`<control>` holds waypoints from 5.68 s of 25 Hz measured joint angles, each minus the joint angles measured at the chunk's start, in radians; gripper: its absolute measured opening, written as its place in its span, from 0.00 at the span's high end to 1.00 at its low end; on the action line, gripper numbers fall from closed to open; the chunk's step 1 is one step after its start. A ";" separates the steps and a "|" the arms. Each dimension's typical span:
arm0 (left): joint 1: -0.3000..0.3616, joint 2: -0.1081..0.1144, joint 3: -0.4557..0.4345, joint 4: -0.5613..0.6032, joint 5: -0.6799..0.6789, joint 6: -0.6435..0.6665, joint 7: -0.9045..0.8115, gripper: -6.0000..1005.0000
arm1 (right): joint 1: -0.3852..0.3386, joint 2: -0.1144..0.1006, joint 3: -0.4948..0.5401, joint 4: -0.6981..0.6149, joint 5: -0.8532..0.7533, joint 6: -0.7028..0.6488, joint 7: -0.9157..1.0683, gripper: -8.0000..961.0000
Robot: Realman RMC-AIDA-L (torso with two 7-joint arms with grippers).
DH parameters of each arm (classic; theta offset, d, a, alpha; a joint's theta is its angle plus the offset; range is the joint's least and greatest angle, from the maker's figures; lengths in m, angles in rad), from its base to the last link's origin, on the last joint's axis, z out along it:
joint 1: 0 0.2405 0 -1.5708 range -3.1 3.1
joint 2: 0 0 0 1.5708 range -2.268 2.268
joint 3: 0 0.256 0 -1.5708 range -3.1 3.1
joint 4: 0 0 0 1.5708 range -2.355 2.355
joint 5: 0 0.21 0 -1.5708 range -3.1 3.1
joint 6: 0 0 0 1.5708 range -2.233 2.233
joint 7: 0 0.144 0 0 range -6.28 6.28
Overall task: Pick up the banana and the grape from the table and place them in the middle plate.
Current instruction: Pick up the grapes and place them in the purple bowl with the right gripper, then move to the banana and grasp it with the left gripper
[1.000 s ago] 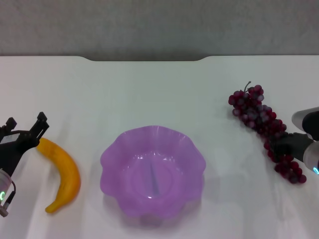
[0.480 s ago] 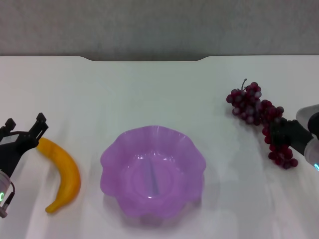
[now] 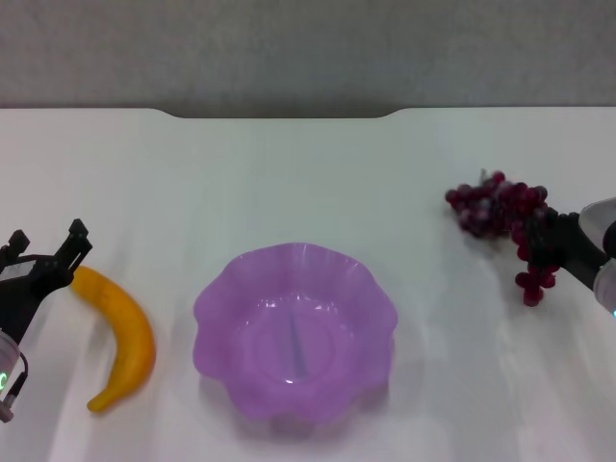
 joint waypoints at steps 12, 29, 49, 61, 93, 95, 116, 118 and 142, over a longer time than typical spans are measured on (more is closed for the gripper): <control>0.001 0.000 -0.001 0.000 0.000 0.000 -0.001 0.11 | -0.042 0.000 0.001 0.140 -0.002 -0.019 -0.082 0.79; -0.008 0.002 -0.006 -0.001 0.003 -0.015 0.002 0.11 | -0.011 -0.002 -0.075 0.396 -0.014 0.145 -0.139 0.80; -0.024 0.003 -0.009 0.000 0.000 -0.011 0.005 0.11 | 0.110 0.003 -0.384 0.400 -0.005 0.103 -0.144 0.80; -0.031 0.005 -0.013 -0.002 -0.003 -0.015 0.008 0.11 | 0.061 0.002 -0.442 0.392 -0.011 0.064 -0.144 0.80; -0.043 0.003 -0.022 -0.007 0.004 -0.004 0.001 0.11 | 0.057 0.007 -0.524 0.070 0.023 -0.361 -0.117 0.61; -0.046 0.004 -0.022 -0.007 0.004 -0.003 0.001 0.11 | 0.060 0.007 -0.537 0.043 0.023 -0.414 -0.087 0.52; -0.094 0.006 -0.010 0.008 0.022 0.040 0.006 0.11 | 0.052 -0.001 -0.565 -0.180 0.013 -0.905 0.147 0.14; -0.103 0.011 -0.011 0.029 0.037 0.047 0.001 0.11 | 0.046 0.000 -0.575 -0.240 0.013 -1.023 0.178 0.15; -0.093 0.010 -0.052 -0.010 0.041 -0.057 0.006 0.11 | 0.125 0.003 -0.620 -0.633 0.039 -1.094 0.522 0.14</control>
